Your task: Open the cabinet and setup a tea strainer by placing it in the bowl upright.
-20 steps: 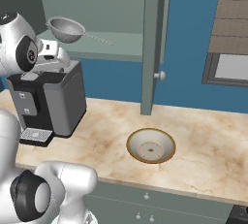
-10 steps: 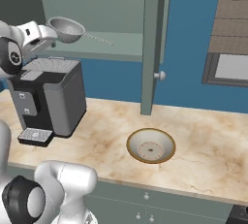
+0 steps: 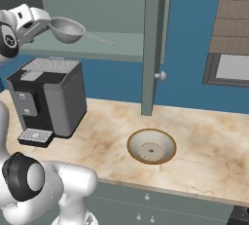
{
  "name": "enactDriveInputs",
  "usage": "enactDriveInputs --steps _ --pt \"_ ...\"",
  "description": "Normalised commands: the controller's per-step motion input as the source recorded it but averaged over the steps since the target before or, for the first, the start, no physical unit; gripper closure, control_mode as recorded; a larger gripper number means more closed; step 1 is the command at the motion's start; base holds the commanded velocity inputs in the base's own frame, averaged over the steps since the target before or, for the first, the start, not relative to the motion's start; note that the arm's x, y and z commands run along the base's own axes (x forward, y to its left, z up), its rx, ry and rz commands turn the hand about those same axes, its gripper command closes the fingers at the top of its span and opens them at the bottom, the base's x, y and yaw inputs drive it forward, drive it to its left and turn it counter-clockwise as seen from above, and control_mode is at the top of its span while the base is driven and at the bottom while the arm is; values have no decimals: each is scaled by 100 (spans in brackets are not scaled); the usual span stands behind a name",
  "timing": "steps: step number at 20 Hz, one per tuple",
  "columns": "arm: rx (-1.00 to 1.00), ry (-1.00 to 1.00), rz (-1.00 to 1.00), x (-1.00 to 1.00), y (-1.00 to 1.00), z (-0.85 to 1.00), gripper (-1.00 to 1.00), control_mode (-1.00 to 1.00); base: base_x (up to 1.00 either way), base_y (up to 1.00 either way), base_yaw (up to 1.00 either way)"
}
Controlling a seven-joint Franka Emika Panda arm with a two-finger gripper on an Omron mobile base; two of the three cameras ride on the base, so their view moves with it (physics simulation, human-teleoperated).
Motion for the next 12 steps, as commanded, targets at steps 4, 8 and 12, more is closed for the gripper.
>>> enactDriveInputs --steps 4,8,12 --pt "0 0 0 34 -1 -1 -100 -100 0 0 0" --pt "0 0 0 38 -10 -12 -100 -100 0 0 0" --pt "0 0 0 43 -8 -15 -100 -100 0 0 0"
